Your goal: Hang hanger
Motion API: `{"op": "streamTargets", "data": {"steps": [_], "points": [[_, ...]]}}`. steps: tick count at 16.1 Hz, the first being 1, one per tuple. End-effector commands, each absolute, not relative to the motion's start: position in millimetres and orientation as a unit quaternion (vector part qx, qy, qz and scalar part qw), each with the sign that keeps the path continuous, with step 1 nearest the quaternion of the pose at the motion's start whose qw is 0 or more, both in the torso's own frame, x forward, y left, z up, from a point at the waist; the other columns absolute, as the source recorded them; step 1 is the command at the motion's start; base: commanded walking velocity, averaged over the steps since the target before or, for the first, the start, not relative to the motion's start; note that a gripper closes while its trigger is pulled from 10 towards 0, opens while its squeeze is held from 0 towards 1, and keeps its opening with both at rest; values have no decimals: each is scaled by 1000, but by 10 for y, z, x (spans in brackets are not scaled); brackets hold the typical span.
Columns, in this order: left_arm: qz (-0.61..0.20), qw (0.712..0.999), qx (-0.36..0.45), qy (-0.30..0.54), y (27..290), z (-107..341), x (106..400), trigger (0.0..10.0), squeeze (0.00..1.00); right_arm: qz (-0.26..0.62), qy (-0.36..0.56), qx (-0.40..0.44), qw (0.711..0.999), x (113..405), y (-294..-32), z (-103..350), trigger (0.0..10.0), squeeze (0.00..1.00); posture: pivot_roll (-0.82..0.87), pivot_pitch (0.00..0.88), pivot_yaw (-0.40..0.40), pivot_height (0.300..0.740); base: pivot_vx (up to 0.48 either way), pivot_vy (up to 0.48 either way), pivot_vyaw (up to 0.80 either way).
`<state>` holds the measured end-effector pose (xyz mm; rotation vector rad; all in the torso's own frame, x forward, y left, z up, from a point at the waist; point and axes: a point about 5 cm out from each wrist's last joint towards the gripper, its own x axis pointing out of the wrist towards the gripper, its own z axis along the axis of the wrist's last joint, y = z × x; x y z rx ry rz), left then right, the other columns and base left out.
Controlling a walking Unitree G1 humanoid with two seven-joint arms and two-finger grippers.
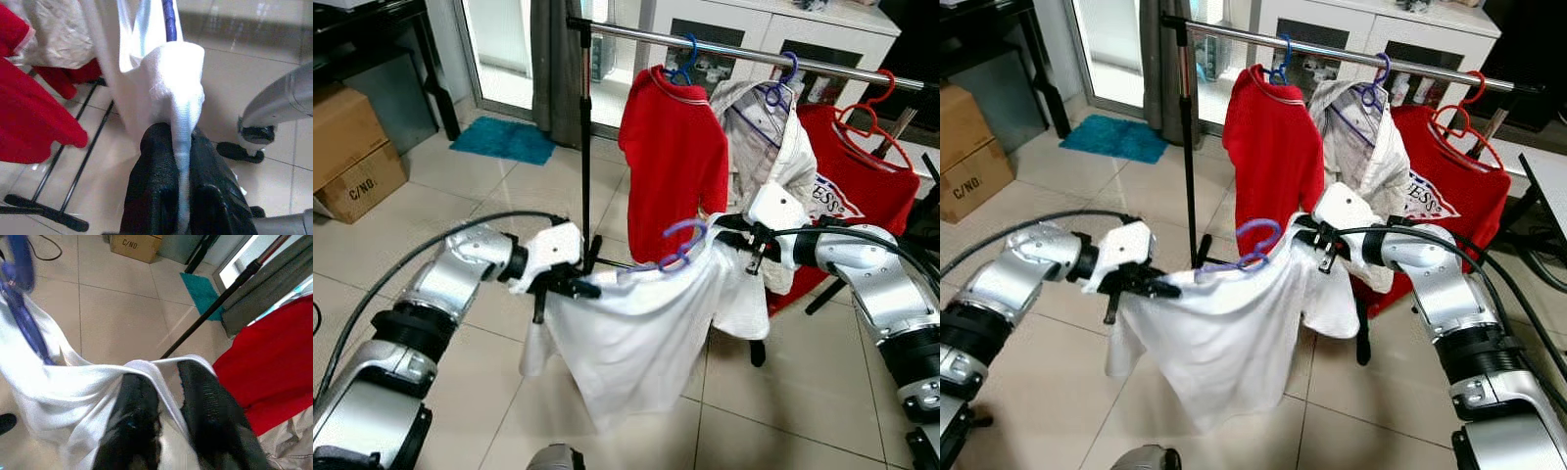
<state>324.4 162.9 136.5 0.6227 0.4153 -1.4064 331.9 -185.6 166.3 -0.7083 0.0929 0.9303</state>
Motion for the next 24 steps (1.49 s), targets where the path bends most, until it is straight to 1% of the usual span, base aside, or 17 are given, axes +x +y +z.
{"op": "streamTargets", "data": {"steps": [1, 3, 4, 6, 8, 9, 10, 11, 13, 14, 15, 16, 17, 19, 20, 21, 24], "points": [[-638, 691, 288, 182, 1590, 1374, 3236, 0, 0, 445, 27, -346, 826, 3338, -1839, 1789, 10000, 1000, -26, 0, -44, 740, 0, 0, 0], [-635, 693, 288, 182, 1603, 1383, 3240, 0, 0, 459, 34, -355, 813, 3337, -1825, 1800, 10000, 1000, -26, 0, -52, 740, 0, 0, 0], [-639, 690, 286, 185, 1616, 1383, 3220, 0, 0, 468, 45, -369, 802, 3345, -1837, 1792, 10000, 1000, -26, 0, -58, 740, 0, 0, 0], [-640, 689, 286, 187, 1622, 1376, 3211, 0, 0, 471, 53, -378, 795, 3350, -1850, 1782, 10000, 1000, -26, 0, -58, 740, 0, 0, 0], [-649, 679, 283, 197, 1637, 1340, 3165, 0, 0, 499, 92, -418, 754, 3351, -1893, 1723, 10000, 1000, -31, 0, -62, 740, 0, 0, 0], [-650, 677, 282, 197, 1635, 1336, 3159, 0, 0, 509, 98, -424, 743, 3348, -1888, 1716, 10000, 1000, -31, 0, -64, 740, 0, 0, 0], [-652, 675, 283, 197, 1631, 1330, 3155, 0, 0, 535, 108, -429, 720, 3338, -1865, 1715, 10000, 1000, -33, 0, -72, 740, 0, 0, 0], [-652, 675, 284, 197, 1630, 1329, 3156, 0, 0, 554, 114, -429, 705, 3331, -1841, 1721, 10000, 1000, -33, 0, -76, 740, 0, 0, 0], [-655, 672, 282, 200, 1654, 1335, 3134, 0, 0, 593, 140, -433, 664, 3331, -1797, 1705, 10000, 1000, -29, 0, -94, 740, 0, 0, 0], [-657, 671, 280, 201, 1666, 1335, 3120, 0, 0, 601, 151, -432, 655, 3331, -1805, 1687, 10000, 1000, -27, 0, -100, 740, 0, 0, 0], [-657, 670, 279, 203, 1678, 1334, 3107, 0, 0, 607, 161, -429, 649, 3333, -1814, 1672, 10000, 1000, -27, 0, -100, 740, 0, 0, 0], [-658, 669, 276, 206, 1710, 1321, 3070, 0, 0, 620, 161, -405, 652, 3348, -1798, 1684, 10000, 1000, -23, 0, -118, 740, 0, 0, 0], [-659, 669, 274, 208, 1721, 1314, 3055, 0, 0, 626, 160, -394, 654, 3353, -1788, 1694, 10000, 1000, -23, 0, -118, 740, 0, 0, 0], [-662, 666, 268, 215, 1741, 1292, 3018, 0, 0, 654, 163, -363, 643, 3315, -1757, 1713, 10000, 1000, -22, 0, -124, 740, 0, 0, 0], [-663, 665, 264, 217, 1742, 1274, 2993, 0, 0, 671, 156, -337, 642, 3304, -1716, 1741, 10000, 1000, -22, 0, -132, 740, 0, 0, 0], [-664, 666, 263, 218, 1741, 1269, 2986, 0, 0, 672, 150, -330, 646, 3312, -1703, 1752, 10000, 1000, -22, 0, -132, 740, 0, 0, 0], [-660, 671, 261, 215, 1748, 1270, 2984, 0, 0, 655, 126, -309, 678, 3383, -1730, 1823, 10000, 1000, -23, 0, -135, 740, 0, 0, 0]]}}
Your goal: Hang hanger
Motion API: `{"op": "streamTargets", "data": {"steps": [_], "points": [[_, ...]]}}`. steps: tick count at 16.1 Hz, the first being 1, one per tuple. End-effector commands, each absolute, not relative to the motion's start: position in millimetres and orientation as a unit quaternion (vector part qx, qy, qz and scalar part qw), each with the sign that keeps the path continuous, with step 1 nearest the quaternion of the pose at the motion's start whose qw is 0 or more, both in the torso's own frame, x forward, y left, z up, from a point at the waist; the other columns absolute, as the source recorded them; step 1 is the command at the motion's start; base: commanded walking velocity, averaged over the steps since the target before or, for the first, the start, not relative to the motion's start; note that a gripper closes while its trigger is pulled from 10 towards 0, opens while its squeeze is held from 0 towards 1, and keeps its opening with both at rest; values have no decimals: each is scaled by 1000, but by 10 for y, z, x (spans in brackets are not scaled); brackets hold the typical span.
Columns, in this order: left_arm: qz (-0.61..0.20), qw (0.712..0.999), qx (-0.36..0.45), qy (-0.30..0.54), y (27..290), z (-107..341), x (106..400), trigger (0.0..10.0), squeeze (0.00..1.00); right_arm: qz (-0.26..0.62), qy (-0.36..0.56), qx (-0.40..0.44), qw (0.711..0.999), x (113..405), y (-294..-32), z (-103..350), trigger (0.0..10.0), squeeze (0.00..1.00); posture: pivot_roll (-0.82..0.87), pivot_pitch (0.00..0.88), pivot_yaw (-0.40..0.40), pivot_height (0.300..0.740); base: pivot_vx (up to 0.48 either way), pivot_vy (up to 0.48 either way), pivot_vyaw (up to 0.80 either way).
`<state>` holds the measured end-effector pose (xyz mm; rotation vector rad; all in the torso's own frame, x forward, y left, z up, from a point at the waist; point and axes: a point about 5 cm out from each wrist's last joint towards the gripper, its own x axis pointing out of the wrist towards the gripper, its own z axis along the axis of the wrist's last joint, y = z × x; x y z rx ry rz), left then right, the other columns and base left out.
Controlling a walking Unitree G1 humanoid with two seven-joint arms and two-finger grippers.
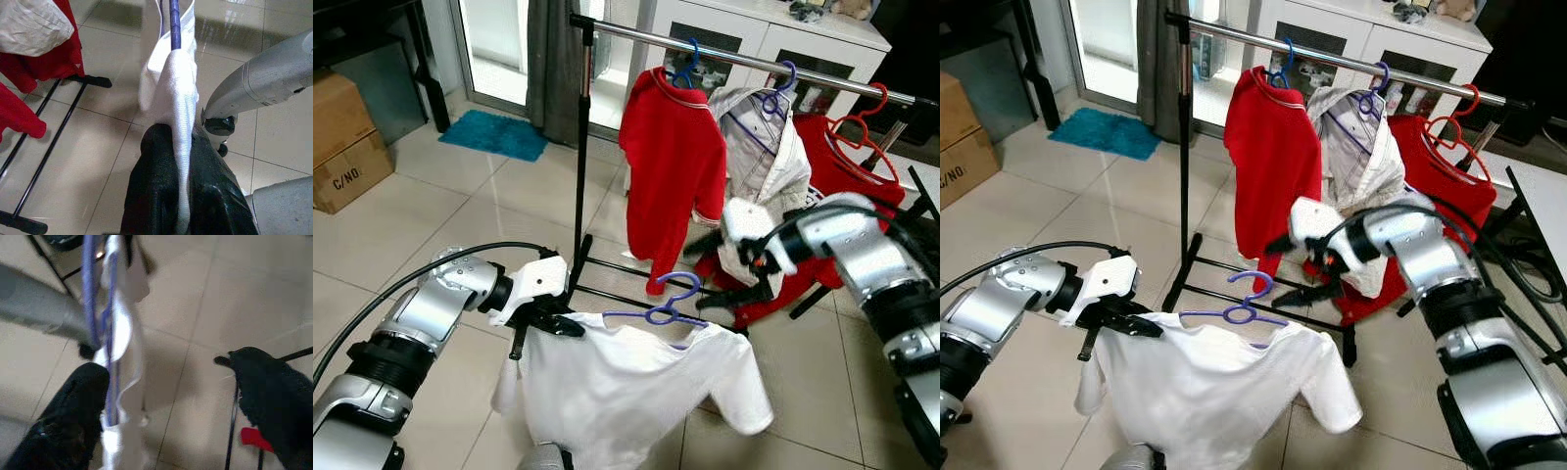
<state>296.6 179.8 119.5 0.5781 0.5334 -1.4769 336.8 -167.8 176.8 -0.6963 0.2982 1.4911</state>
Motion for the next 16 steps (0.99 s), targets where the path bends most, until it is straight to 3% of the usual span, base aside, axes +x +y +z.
{"op": "streamTargets", "data": {"steps": [1, 2, 3, 8, 10, 12, 13, 14, 16], "points": [[-656, 676, 261, 211, 1756, 1282, 2998, 0, 0, 644, 121, -312, 688, 3405, -1759, 1847, 10000, 1000, -25, 0, -135, 740, 0, 0, 0], [-650, 686, 257, 204, 1773, 1314, 3016, 0, 0, 628, 122, -317, 700, 3423, -1853, 1886, 10000, 404, -25, 0, -135, 740, 0, 0, 0], [-645, 693, 254, 198, 1790, 1342, 3026, 0, 0, 621, 134, -311, 707, 3401, -1965, 1897, 10000, 0, -27, 0, -130, 740, 0, 0, 0], [-638, 715, 238, 159, 1807, 1419, 3012, 0, 0, 615, 143, -238, 739, 3131, -2112, 1699, 10000, 0, -42, 0, -107, 740, 0, 0, 0], [-643, 712, 235, 155, 1789, 1421, 3001, 0, 0, 607, 118, -193, 762, 3108, -2000, 1667, 10000, 0, -46, 0, -96, 740, 0, 0, 0], [-647, 710, 235, 148, 1731, 1440, 3023, 0, 0, 602, 92, -116, 785, 3066, -1718, 1626, 10000, 0, -49, 0, -88, 740, 0, 0, 0], [-649, 708, 236, 146, 1715, 1444, 3024, 0, 0, 589, 97, -93, 797, 3077, -1654, 1601, 4431, 0, -48, 0, -88, 740, 0, 0, 0], [-650, 707, 238, 145, 1705, 1447, 3028, 0, 0, 589, 103, -82, 797, 3070, -1608, 1572, 0, 0, -45, 0, -87, 740, 0, 0, 0], [-650, 707, 240, 143, 1686, 1464, 3048, 0, 0, 604, 110, -65, 787, 3000, -1506, 1514, 0, 0, -41, 0, -87, 740, 0, 0, 0]]}}
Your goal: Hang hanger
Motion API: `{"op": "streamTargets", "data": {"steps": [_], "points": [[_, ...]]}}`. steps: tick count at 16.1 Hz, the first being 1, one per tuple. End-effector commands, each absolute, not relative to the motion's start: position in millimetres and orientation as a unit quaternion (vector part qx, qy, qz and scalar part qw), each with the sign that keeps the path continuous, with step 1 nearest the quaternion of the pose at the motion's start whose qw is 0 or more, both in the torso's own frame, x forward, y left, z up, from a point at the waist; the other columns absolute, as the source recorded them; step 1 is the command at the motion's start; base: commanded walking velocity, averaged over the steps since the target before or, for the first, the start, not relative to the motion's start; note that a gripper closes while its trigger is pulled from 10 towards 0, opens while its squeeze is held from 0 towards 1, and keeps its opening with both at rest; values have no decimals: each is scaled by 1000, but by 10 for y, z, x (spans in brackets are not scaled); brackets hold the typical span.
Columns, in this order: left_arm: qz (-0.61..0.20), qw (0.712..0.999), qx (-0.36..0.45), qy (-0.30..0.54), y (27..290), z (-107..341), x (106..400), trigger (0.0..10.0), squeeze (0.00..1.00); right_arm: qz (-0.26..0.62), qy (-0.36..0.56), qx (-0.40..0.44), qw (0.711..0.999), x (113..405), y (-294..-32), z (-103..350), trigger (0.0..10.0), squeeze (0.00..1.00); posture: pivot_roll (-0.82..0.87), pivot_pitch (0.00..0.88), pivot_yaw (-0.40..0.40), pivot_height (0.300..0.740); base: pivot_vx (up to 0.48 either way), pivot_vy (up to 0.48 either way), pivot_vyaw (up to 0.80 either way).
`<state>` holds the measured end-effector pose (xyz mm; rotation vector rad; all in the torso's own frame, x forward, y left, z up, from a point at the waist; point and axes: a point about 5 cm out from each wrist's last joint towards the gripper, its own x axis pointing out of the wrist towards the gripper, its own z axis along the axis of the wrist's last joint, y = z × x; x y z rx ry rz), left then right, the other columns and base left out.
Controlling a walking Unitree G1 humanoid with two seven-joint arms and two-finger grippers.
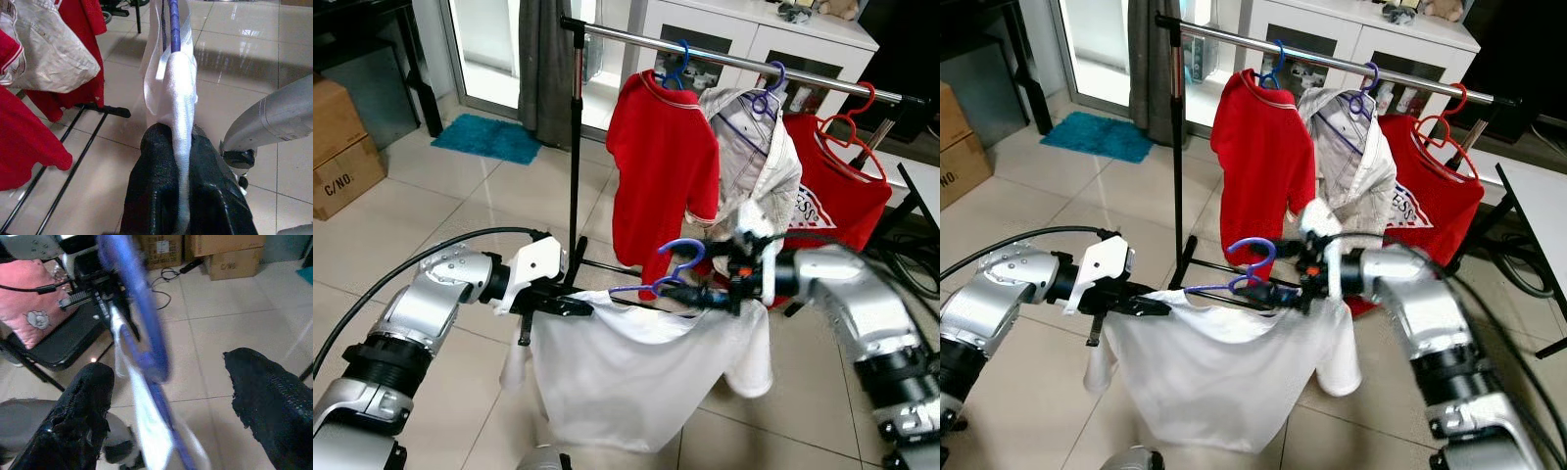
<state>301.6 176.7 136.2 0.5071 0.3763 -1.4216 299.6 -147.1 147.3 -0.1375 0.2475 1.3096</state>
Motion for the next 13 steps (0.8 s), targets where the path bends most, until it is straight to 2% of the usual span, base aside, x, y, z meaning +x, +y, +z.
{"op": "streamTargets", "data": {"steps": [1, 13], "points": [[-648, 708, 241, 141, 1687, 1483, 3060, 0, 0, 605, 115, -57, 786, 2970, -1471, 1494, 0, 0, -37, 0, -87, 740, 0, 0, 0], [-639, 718, 241, 134, 1718, 1537, 3099, 0, 0, 612, 133, -35, 779, 2891, -1431, 1484, 0, 0, -37, 0, -92, 740, 0, 0, 0]]}}
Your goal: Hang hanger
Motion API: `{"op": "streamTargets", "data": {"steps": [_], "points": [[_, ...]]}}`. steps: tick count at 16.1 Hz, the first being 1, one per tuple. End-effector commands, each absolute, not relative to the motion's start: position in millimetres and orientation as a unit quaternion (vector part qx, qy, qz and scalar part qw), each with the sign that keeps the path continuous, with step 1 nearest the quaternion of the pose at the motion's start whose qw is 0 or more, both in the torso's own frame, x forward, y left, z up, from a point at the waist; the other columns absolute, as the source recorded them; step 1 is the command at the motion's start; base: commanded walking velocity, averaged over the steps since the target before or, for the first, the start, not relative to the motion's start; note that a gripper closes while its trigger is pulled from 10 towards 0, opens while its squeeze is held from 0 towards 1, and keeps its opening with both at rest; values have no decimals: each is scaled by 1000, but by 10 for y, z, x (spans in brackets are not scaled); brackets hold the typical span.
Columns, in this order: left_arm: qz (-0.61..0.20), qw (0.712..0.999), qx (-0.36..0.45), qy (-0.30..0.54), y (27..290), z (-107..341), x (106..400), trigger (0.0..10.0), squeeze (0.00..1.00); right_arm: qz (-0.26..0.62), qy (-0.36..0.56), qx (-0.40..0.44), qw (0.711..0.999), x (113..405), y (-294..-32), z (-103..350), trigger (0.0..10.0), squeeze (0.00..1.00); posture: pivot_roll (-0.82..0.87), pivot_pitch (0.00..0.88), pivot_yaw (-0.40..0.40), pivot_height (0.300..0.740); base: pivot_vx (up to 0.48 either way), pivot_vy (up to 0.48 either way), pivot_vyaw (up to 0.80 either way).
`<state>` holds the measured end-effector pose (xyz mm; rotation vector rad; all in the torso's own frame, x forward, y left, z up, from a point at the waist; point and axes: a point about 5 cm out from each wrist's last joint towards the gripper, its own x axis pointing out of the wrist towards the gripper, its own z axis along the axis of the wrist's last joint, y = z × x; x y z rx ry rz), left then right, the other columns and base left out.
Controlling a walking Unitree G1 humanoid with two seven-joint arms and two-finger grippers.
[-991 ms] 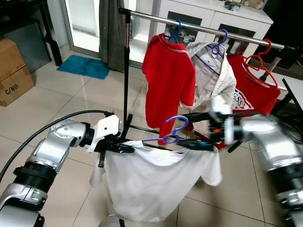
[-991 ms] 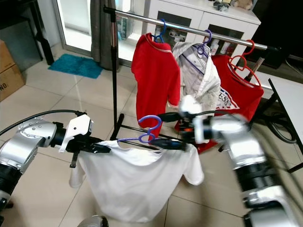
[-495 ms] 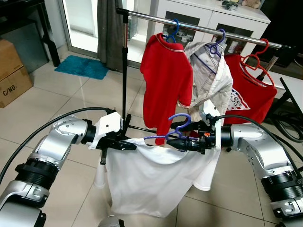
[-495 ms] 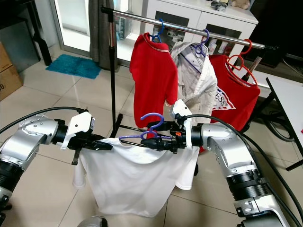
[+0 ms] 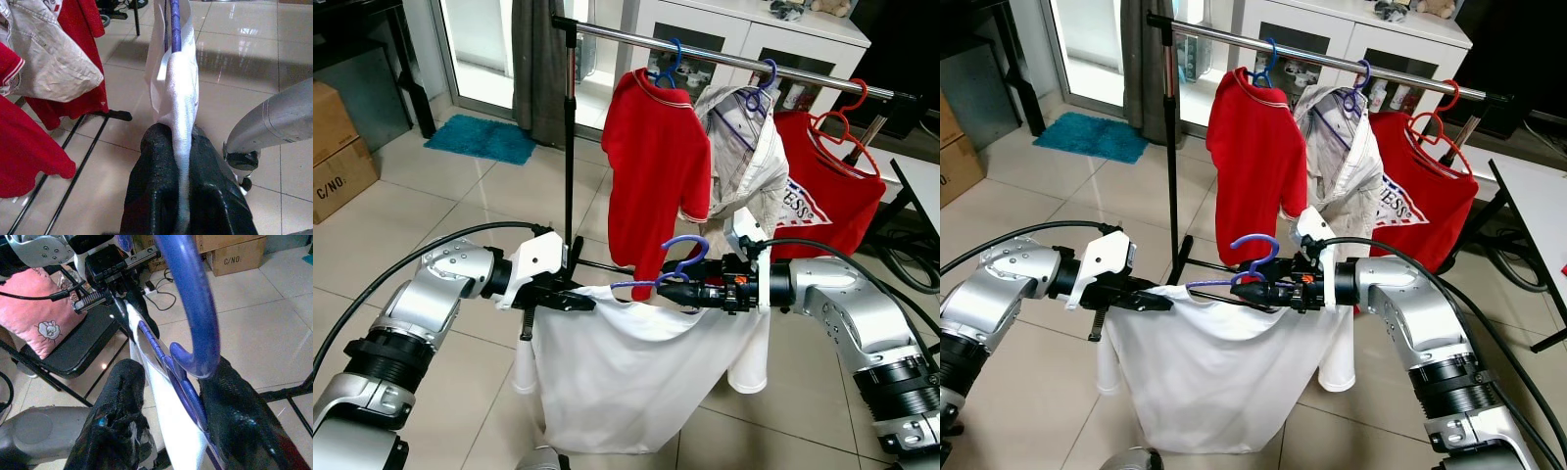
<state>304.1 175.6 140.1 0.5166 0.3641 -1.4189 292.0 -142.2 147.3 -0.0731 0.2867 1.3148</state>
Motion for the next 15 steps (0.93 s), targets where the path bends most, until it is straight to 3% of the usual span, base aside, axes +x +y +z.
{"op": "streamTargets", "data": {"steps": [1, 8, 11, 12, 13, 14, 15], "points": [[-638, 719, 241, 133, 1720, 1540, 3102, 0, 0, 611, 141, -26, 778, 2890, -1439, 1482, 0, 0, -37, 0, -91, 740, 0, 0, 0], [-633, 725, 240, 126, 1717, 1567, 3135, 0, 0, 603, 116, -5, 789, 2879, -1403, 1513, 0, 0, -37, 0, -84, 740, 0, 0, 0], [-626, 731, 243, 121, 1736, 1582, 3153, 0, 0, 613, 119, -4, 781, 2849, -1428, 1518, 0, 0, -38, 0, -76, 740, 0, 0, 0], [-618, 738, 245, 117, 1742, 1590, 3168, 3216, 0, 617, 118, -4, 778, 2839, -1437, 1520, 0, 0, -39, 0, -73, 740, 0, 0, 0], [-622, 744, 218, 109, 1717, 1626, 3188, 10000, 0, 619, 111, -7, 777, 2822, -1460, 1526, 0, 0, -41, 0, -67, 740, 0, 0, 0], [-628, 742, 212, 105, 1708, 1636, 3186, 10000, 1000, 617, 111, -8, 779, 2821, -1468, 1525, 0, 0, -44, 0, -62, 740, 0, 0, 0], [-632, 739, 210, 105, 1708, 1636, 3184, 10000, 1000, 614, 111, -9, 781, 2815, -1484, 1522, 0, 0, -46, 0, -58, 740, 0, 0, 0]]}}
